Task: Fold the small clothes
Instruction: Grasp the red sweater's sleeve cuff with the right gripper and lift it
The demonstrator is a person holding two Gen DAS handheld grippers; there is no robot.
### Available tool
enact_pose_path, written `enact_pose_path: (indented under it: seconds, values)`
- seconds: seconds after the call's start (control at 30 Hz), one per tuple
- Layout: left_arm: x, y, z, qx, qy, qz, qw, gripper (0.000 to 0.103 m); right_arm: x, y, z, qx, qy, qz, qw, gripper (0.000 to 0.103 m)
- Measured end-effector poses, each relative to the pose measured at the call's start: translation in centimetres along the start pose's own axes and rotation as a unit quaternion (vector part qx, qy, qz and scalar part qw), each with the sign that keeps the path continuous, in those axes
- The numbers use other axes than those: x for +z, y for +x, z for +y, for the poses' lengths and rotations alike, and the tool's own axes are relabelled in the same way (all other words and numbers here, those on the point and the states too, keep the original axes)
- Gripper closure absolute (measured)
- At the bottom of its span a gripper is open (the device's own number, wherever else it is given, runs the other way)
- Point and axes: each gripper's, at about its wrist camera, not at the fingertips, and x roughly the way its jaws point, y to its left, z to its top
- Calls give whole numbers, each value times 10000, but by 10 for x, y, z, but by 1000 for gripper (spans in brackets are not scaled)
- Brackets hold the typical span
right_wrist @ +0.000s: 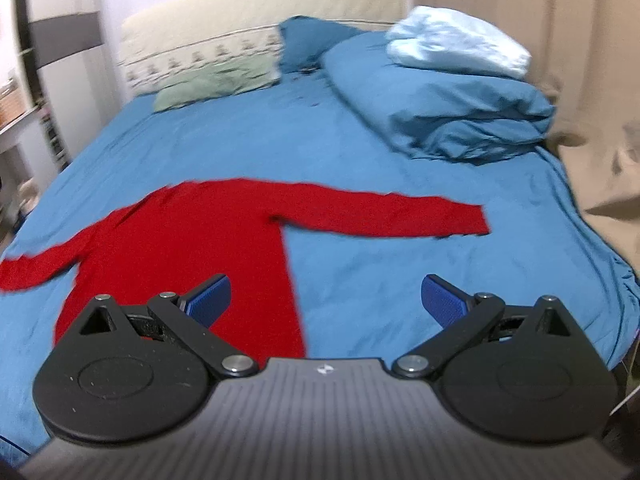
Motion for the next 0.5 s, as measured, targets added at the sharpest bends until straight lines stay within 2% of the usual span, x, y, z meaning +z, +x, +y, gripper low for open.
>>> enact_pose_path:
  seconds: [0.1, 0.2, 0.33, 0.5]
  values:
    - [18, 57, -17, -398, 49, 155, 9991, 0, 18, 31, -24, -227, 123, -43, 9997, 0]
    - [22, 119, -31, -832, -95, 421, 9956, 0, 27, 72, -48, -397, 397, 26, 9984, 0]
    - [18, 192, -60, -889, -67, 871, 9922, 0, 24, 127, -76, -526, 651, 57, 9965, 0]
    - [-2, 279, -85, -927, -93, 1288, 9873, 0, 8, 199, -109, -359, 1261, 75, 9913, 0]
